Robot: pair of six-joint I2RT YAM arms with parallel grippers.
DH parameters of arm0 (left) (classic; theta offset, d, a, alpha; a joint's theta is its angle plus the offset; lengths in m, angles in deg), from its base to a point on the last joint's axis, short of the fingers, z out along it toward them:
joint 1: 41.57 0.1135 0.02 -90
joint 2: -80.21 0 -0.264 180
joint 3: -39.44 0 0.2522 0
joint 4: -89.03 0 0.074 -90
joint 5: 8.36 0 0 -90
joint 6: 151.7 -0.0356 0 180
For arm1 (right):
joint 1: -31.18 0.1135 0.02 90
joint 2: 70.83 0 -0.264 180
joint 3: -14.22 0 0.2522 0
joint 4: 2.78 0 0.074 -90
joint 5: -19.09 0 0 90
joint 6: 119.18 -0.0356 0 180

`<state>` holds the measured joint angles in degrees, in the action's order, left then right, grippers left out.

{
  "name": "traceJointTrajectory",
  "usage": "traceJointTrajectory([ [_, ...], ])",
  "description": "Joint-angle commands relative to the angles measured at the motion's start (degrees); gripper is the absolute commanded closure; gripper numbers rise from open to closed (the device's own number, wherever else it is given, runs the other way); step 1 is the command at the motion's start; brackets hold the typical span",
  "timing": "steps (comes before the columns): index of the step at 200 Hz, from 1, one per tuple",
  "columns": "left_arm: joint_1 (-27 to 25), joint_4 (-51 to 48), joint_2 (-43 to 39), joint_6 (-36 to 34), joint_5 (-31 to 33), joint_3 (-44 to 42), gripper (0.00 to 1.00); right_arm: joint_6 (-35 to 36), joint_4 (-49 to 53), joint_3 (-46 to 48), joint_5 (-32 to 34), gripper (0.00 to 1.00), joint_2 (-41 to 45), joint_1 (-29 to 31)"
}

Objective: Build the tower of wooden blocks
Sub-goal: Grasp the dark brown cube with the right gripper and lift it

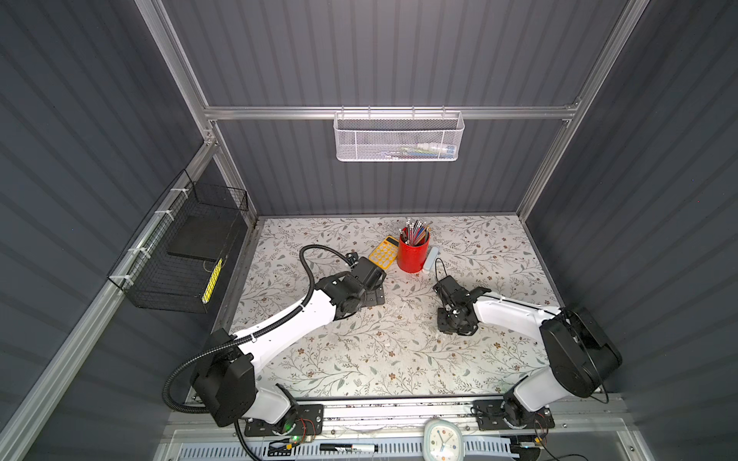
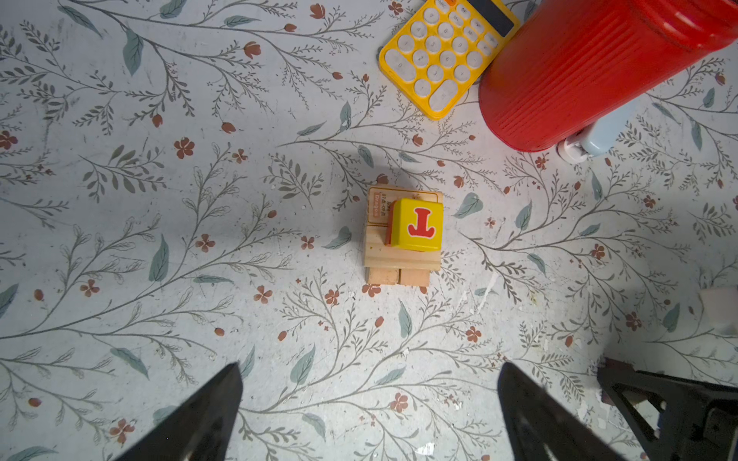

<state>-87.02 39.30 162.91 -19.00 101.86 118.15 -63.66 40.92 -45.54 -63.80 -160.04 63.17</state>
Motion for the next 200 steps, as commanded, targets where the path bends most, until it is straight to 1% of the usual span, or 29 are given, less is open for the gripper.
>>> traceJointTrajectory([
  [1, -0.1, -1.1, -0.7, -0.4, 1.5, -0.5, 0.0, -0.3, -0.7, -0.1, 0.6, 0.59, -0.6, 0.2],
  [89, 0.0, -1.5, -0.3, -0.7, 1.5, 0.3, 0.0, -1.4, -1.0, 0.2, -0.3, 0.63, -1.3, 0.2],
  [106, -0.1, -1.6, -0.7, -0.7, 1.6, 0.2, 0.0, -1.8, 0.1, 0.3, 0.6, 0.64, -0.8, 0.2],
  [138, -0.1, -1.6, -0.8, -0.7, 1.7, 0.2, 0.0, -2.7, 0.2, 1.2, 0.1, 0.6, -0.1, 0.2],
  [165, -0.1, -1.7, -0.8, -0.7, 1.6, 0.4, 0.0, -2.7, 0.5, 1.4, -0.3, 0.6, 0.1, 0.4],
  [189, -0.1, -1.8, -0.9, -0.7, 1.7, 0.4, 0.0, -2.6, 1.0, 1.6, -0.5, 0.63, 0.6, 0.3],
  [200, 0.0, -1.8, -0.8, -0.7, 1.7, 0.4, 0.0, -2.6, 1.6, 1.5, -0.5, 0.62, 0.8, 0.3],
])
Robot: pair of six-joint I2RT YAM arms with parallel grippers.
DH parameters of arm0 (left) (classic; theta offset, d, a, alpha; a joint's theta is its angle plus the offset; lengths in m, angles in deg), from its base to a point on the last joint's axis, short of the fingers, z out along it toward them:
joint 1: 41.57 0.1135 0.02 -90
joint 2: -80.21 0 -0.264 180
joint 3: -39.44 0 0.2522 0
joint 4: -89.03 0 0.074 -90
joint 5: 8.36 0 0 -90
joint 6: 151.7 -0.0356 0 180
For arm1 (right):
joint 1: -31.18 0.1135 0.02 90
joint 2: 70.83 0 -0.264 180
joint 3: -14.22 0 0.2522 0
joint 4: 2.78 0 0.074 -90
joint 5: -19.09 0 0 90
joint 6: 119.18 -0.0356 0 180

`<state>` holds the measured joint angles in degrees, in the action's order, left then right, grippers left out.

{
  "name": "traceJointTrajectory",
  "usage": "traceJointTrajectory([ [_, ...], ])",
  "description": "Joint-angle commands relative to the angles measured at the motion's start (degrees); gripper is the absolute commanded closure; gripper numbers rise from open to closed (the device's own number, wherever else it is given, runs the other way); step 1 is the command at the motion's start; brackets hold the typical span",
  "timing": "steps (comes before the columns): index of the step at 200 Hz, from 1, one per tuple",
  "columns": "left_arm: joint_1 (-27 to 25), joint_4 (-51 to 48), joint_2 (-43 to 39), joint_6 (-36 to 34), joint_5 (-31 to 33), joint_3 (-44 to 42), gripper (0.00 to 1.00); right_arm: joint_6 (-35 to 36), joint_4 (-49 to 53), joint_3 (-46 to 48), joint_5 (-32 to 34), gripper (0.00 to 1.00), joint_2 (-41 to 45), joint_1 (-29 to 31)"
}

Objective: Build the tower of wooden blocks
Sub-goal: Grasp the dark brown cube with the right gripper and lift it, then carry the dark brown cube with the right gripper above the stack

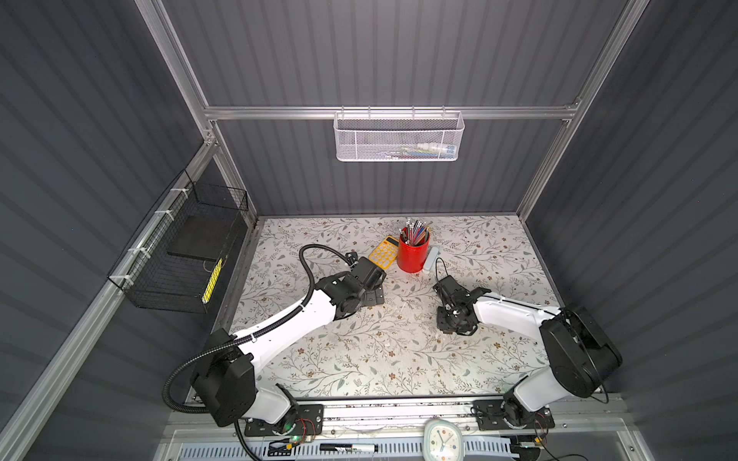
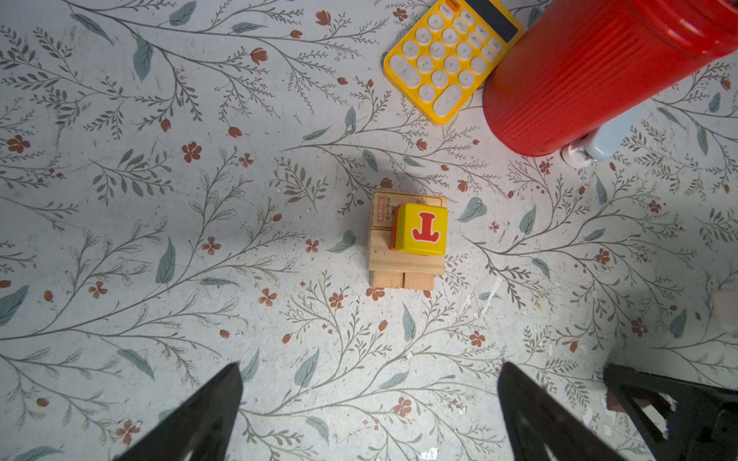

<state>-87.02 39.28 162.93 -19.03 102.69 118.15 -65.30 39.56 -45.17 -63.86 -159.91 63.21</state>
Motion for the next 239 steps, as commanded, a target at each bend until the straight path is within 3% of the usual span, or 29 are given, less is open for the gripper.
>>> traceJointTrajectory([
  [1, 0.0, -1.8, -0.9, -0.7, 0.8, 0.4, 0.0, -1.0, 3.0, 1.2, -0.4, 0.62, 0.7, 0.2],
  [60, 0.0, -1.6, -0.4, -0.8, 0.6, 0.7, 0.0, -1.1, 3.5, 1.5, -0.7, 0.59, 1.5, 0.5],
  [121, -0.1, -1.6, -0.1, -1.1, 0.6, 1.3, 0.0, 2.5, 3.4, 0.2, -0.3, 0.69, 2.1, 0.7],
  [180, 0.1, -1.8, -1.5, -2.1, 2.3, 1.3, 0.0, 14.2, 6.7, -4.5, -2.7, 0.69, 8.3, 1.0],
  [239, 2.8, -1.8, -6.2, -2.0, 2.3, -1.7, 0.0, 29.3, 9.0, -14.6, -10.9, 0.71, 8.7, 2.3],
])
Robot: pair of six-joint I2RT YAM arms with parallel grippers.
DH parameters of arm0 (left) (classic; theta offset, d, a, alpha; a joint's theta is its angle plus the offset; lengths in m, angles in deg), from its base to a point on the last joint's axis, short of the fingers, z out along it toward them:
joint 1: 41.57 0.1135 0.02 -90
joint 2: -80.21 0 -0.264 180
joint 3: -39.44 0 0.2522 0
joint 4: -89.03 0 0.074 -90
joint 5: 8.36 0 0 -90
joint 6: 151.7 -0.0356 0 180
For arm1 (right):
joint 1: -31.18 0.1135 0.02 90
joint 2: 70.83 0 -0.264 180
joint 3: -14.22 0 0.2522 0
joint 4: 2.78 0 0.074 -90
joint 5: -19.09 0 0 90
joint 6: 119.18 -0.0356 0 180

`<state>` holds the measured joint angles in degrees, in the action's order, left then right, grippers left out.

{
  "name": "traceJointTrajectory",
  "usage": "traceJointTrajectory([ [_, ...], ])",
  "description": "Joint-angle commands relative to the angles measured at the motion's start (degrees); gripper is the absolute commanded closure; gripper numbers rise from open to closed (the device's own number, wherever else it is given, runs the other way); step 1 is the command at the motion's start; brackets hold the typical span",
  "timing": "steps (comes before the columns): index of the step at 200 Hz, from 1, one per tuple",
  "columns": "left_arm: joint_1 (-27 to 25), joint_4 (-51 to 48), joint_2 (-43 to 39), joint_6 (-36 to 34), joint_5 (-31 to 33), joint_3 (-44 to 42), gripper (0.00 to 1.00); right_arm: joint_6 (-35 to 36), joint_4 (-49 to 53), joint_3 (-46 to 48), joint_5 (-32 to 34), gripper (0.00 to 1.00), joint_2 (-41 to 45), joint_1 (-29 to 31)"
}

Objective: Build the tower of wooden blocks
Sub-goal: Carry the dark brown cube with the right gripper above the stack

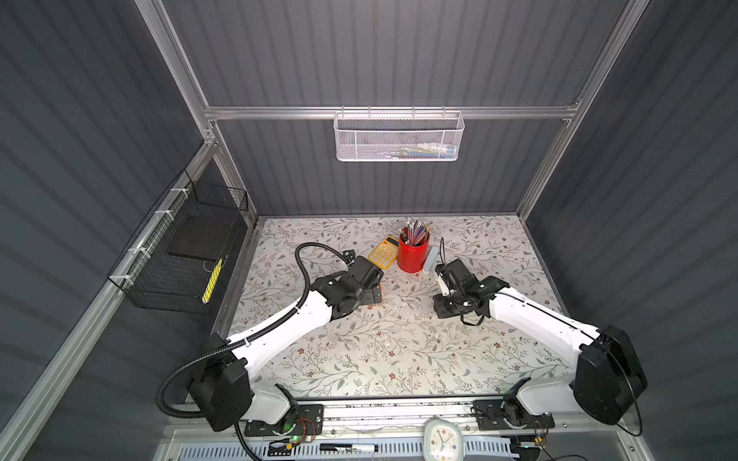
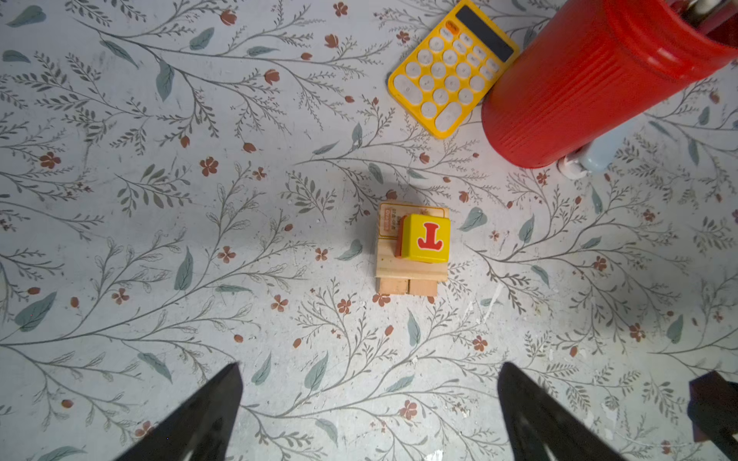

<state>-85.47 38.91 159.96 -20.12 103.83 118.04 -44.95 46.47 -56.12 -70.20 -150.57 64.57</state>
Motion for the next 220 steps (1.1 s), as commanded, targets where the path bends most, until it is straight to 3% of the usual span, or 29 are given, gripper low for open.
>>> traceJointTrajectory([
  [1, 1.2, -1.4, -3.3, -0.9, 1.1, -1.7, 0.0, 9.1, 2.2, -4.0, -4.7, 0.71, -0.7, 1.0],
  [97, 4.0, -7.0, -13.7, 4.3, 3.7, -8.1, 0.0, 42.3, 10.7, -30.3, -24.7, 0.72, -17.9, 4.1],
  [163, 4.0, -8.3, -15.9, 7.1, 5.2, -9.9, 0.0, 57.0, 19.5, -48.0, -23.4, 0.73, -32.6, 5.2],
  [220, 4.0, -9.9, -15.5, 8.2, 7.8, -9.5, 0.0, 61.9, 24.8, -59.8, -17.4, 0.72, -42.9, 7.2],
])
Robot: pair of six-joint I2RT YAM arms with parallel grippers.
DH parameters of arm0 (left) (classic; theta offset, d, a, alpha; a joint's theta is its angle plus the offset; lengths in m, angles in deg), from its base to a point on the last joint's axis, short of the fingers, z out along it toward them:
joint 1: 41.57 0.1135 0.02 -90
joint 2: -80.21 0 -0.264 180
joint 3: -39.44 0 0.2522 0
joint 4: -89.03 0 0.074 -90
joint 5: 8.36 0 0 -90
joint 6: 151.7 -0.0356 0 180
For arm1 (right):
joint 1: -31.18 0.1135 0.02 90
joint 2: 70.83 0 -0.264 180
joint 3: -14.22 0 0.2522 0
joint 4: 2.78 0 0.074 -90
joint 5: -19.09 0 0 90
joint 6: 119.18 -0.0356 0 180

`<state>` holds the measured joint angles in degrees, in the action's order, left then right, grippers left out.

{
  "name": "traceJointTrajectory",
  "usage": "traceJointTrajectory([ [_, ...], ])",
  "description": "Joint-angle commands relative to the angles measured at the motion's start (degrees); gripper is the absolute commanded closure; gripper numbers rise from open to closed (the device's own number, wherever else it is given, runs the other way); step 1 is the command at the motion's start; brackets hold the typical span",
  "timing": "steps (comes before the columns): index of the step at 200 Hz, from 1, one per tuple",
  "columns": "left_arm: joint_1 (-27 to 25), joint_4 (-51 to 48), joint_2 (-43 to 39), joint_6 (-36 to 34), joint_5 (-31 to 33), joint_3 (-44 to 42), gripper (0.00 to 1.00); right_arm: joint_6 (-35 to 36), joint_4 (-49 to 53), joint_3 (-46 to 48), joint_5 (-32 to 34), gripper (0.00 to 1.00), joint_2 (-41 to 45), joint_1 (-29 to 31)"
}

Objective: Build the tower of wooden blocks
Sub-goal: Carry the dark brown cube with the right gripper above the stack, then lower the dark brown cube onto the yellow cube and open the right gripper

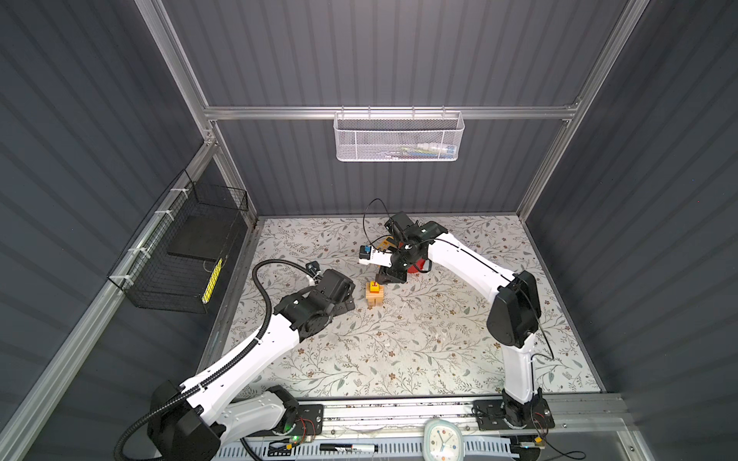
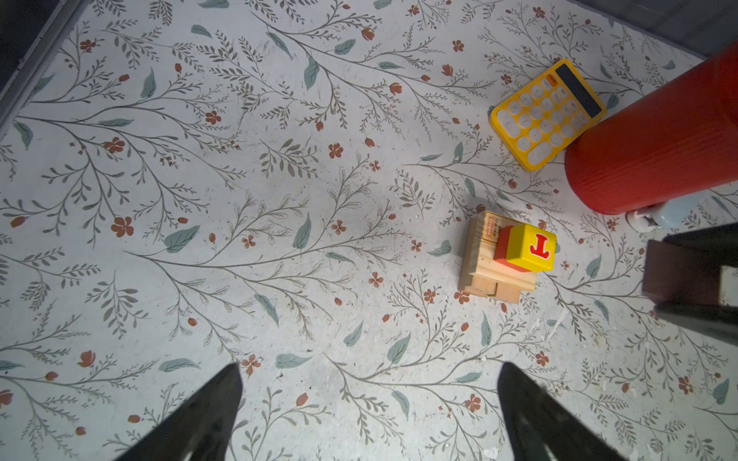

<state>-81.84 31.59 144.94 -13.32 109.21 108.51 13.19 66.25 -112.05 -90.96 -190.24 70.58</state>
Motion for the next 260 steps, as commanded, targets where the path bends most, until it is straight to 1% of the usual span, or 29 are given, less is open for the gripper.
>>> traceJointTrajectory([
  [1, 0.4, -2.6, -0.5, 1.4, 2.5, 0.0, 0.0, 3.8, 5.1, -4.0, 3.5, 0.72, -3.4, 1.2],
  [37, 0.4, -2.3, 0.1, 1.3, 3.1, 0.1, 0.0, 4.9, 6.6, -9.0, 5.4, 0.72, -7.8, 2.2],
  [120, 0.4, -2.5, 0.2, 1.3, 3.5, -0.1, 0.0, 4.9, 8.5, -15.0, 8.0, 0.71, -13.5, 3.0],
  [197, 0.4, -2.7, 0.1, 1.3, 3.3, -0.4, 0.0, 5.2, 8.9, -17.2, 8.0, 0.7, -15.6, 3.5],
  [260, 0.4, -2.7, 0.2, 1.2, 3.5, -0.3, 0.0, 5.6, 8.7, -17.6, 9.4, 0.68, -16.8, 3.5],
])
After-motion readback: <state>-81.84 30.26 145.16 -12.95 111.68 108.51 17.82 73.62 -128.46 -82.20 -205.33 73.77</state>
